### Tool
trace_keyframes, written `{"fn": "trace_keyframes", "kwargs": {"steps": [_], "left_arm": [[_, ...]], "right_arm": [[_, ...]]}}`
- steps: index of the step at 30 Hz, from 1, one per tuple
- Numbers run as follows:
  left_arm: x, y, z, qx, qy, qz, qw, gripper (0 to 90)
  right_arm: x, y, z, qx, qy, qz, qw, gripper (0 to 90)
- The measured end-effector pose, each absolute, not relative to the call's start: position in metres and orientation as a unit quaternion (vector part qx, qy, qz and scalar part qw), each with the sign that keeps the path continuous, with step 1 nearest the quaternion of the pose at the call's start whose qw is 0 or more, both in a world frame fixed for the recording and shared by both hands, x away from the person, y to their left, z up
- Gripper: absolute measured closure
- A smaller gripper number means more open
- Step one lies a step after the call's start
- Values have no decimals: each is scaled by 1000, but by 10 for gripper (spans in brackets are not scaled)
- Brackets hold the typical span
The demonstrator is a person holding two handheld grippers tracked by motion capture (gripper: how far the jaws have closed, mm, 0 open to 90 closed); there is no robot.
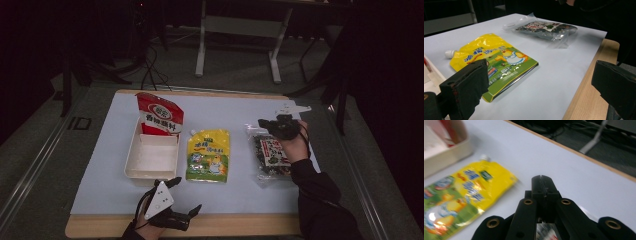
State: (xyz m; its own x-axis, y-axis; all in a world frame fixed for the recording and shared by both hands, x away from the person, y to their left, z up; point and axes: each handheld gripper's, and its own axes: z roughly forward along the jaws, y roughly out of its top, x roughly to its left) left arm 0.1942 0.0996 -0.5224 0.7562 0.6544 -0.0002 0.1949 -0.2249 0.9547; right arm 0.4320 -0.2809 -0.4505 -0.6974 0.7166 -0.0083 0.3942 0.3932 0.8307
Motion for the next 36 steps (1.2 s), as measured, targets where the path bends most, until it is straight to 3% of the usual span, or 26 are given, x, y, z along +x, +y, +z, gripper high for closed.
{"fn": "trace_keyframes", "kwargs": {"steps": [15,36], "left_arm": [[197,97,-526,758,287,204,550,24],[199,95,-528,761,286,203,545,24]], "right_arm": [[438,-357,-495,421,797,388,193,900],[453,-395,-532,500,777,321,208,900]]}}
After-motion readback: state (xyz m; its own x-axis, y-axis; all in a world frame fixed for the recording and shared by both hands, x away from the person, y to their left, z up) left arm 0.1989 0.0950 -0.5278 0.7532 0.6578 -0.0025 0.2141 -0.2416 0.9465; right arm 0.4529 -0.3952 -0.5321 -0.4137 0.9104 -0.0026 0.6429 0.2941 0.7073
